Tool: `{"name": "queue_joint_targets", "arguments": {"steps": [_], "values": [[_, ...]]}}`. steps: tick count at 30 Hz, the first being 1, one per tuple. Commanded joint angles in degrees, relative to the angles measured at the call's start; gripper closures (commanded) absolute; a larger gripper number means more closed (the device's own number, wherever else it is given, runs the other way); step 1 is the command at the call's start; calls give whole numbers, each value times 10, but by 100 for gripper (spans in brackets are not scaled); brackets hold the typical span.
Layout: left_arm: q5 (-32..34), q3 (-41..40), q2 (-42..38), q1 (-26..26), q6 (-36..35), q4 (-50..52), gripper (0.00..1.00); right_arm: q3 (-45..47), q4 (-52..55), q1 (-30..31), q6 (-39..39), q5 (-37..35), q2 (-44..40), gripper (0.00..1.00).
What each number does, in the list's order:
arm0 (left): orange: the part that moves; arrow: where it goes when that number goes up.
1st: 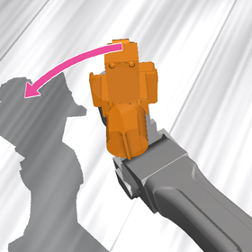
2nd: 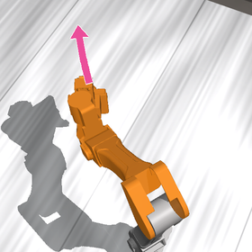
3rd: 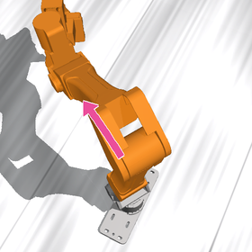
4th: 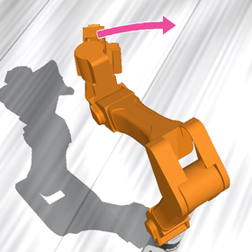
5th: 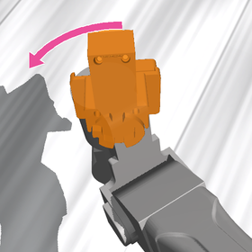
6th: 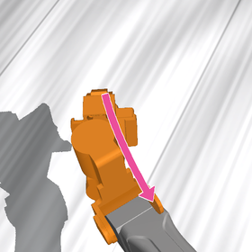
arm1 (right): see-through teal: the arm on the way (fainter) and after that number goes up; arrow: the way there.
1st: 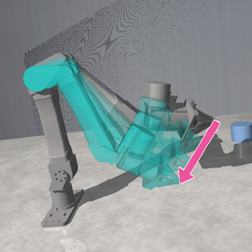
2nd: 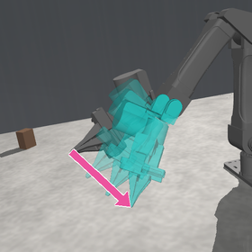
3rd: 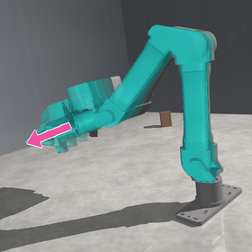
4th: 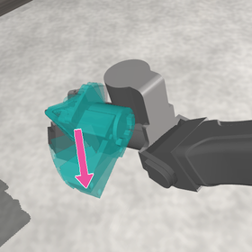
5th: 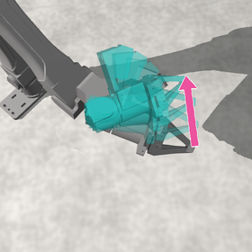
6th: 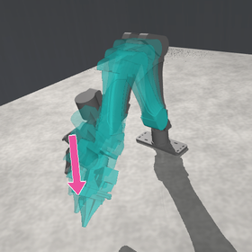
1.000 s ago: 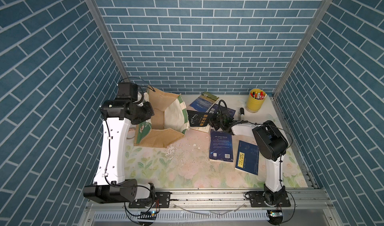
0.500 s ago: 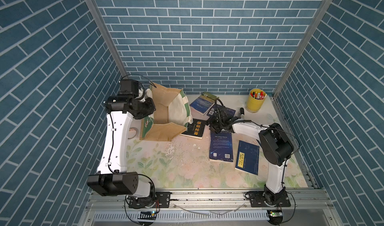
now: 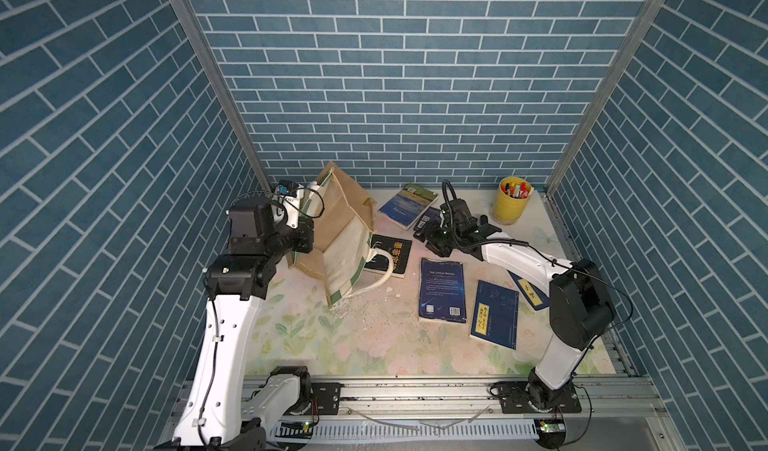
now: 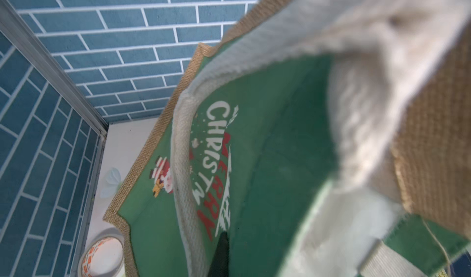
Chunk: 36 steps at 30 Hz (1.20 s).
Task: Take out the books from the canvas bag
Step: Place the canvas bag at the corner of the board.
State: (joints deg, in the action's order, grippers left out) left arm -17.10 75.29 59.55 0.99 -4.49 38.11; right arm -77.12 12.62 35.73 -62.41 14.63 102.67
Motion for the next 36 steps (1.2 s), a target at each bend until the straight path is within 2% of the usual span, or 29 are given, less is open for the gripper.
{"name": "queue_joint_targets", "arguments": {"steps": [1,5,8,14,18,20,26,28,30,31,33,34,36], "values": [[-18,10,12,1,-1,-78,100,-38,1,-2,22,17,23,42],[-1,62,75,-6,61,-39,100,-85,2,-9,26,35,58,42],[5,120,145,-27,147,0,100,-118,4,-17,25,47,79,42],[-31,200,262,-79,303,-8,100,-152,20,-29,25,65,98,42],[-105,151,314,-130,459,-136,100,-163,31,-36,28,70,110,42],[-119,118,332,-149,503,-205,100,-171,33,-40,29,72,124,42],[-115,70,363,-208,523,-268,98,-223,76,-54,33,55,182,42],[-107,52,362,-230,534,-279,87,-244,82,-57,36,53,204,42],[-96,43,360,-247,536,-274,65,-277,95,-60,52,50,226,42],[-89,42,359,-252,533,-266,58,-292,104,-61,62,49,250,42],[-70,58,358,-257,511,-225,33,-325,124,-66,84,44,275,42],[-62,70,358,-257,497,-201,24,-336,130,-67,91,42,284,42],[-41,108,356,-250,467,-135,1,-349,127,-75,106,41,300,42]]}}
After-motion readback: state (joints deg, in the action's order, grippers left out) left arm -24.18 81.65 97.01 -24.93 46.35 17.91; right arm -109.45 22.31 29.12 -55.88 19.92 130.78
